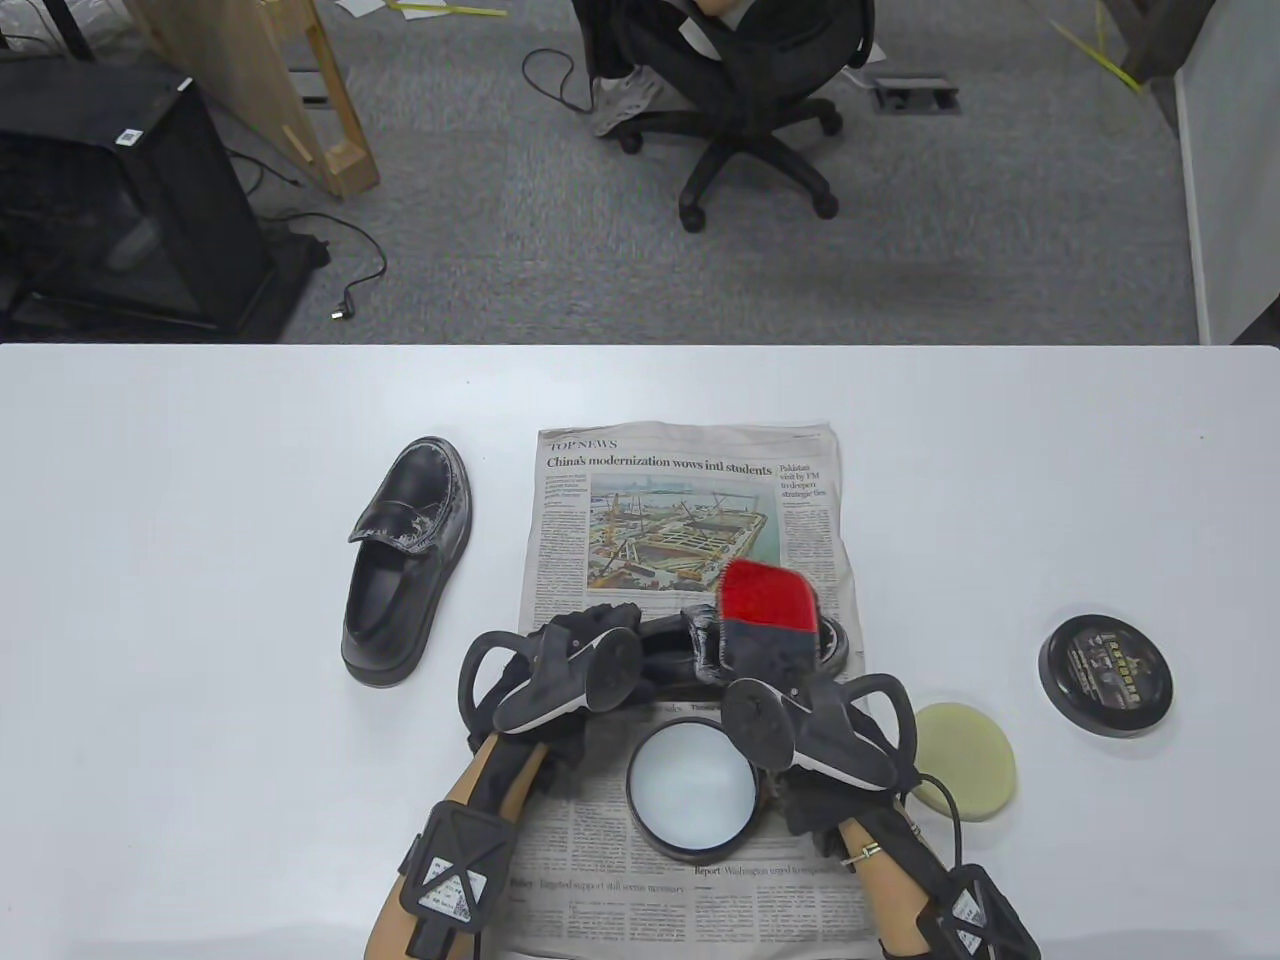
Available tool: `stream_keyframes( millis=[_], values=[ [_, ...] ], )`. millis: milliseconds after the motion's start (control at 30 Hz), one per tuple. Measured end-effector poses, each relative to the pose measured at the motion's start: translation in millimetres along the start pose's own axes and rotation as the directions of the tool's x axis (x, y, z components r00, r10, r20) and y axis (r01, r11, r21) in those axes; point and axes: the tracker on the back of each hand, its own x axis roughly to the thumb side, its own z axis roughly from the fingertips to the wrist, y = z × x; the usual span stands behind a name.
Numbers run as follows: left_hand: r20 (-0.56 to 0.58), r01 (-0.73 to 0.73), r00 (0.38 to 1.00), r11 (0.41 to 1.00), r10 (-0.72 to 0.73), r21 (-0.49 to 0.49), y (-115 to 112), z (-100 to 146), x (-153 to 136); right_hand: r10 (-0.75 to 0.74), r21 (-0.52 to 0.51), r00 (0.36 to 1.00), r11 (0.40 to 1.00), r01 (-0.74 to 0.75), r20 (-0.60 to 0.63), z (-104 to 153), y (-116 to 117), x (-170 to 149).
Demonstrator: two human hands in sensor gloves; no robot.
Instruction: Dip and apply leather care cream with polishing sponge on shoes
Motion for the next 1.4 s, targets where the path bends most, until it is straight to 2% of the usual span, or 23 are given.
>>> stream_keyframes(
  millis=[67, 233, 333, 500, 600, 700, 767, 933, 1067, 1167, 1233, 1400],
  values=[
    [0.003, -0.002, 1.0, 1.0, 0.002, 0.0, -0.2, 0.1, 0.0, -0.118, -0.034, 0.993, 0.992, 0.118, 0.0, -7.1, 5.0, -2.0],
    [0.008, -0.002, 1.0, 1.0, 0.002, 0.0, -0.3, 0.1, 0.4, -0.195, 0.041, 0.972, 0.979, 0.202, -0.131, -25.0, 25.6, -29.7],
    [0.005, -0.003, 1.0, 1.0, 0.003, 0.002, -0.4, 0.3, 0.6, -0.138, 0.076, 0.966, 0.985, 0.158, -0.219, -26.2, 35.3, -52.4],
    [-0.004, 0.013, 1.0, 1.0, -0.013, 0.002, 0.1, 0.6, 1.8, -0.018, 0.099, 0.956, 0.994, 0.049, -0.293, -15.5, 33.3, -72.2],
    [-0.008, 0.022, 1.0, 1.0, -0.022, 0.0, 0.4, 0.7, 2.4, 0.052, 0.084, 0.956, 0.996, -0.029, -0.287, -9.4, 28.8, -68.6],
    [-0.009, 0.021, 1.0, 1.0, -0.021, -0.001, 0.4, 0.4, 2.5, 0.212, 0.116, 0.947, 0.975, -0.189, -0.24, -4.2, 20.6, -53.3],
    [-0.01, 0.024, 1.0, 1.0, -0.024, 0.0, 0.4, 0.5, 3.0, 0.226, 0.124, 0.952, 0.971, -0.203, -0.205, -2.1, 16.4, -42.0],
    [-0.005, 0.015, 1.0, 1.0, -0.015, 0.005, 0.0, 0.1, 2.7, 0.099, 0.083, 0.993, 0.992, -0.094, -0.063, 3.6, 3.7, -11.8],
    [0.002, 0.007, 1.0, 1.0, -0.007, 0.004, -0.3, -0.2, 2.4, -0.099, -0.007, 0.995, 0.995, 0.099, -0.005, -0.8, -0.1, -4.2],
    [0.004, 0.005, 1.0, 1.0, -0.005, 0.003, -0.5, -0.4, 2.7, -0.206, 0.016, 0.978, 0.978, 0.207, -0.033, -12.3, 11.6, -11.9],
    [0.003, 0.013, 1.0, 1.0, -0.013, 0.001, -0.2, -0.5, 3.2, -0.228, 0.037, 0.971, 0.972, 0.231, -0.075, -19.2, 18.9, -20.2],
    [-0.005, 0.032, 0.999, 0.999, -0.032, 0.001, 0.4, -0.2, 4.0, -0.117, 0.083, 0.969, 0.987, 0.137, -0.217, -25.0, 31.5, -49.3]
  ],
)
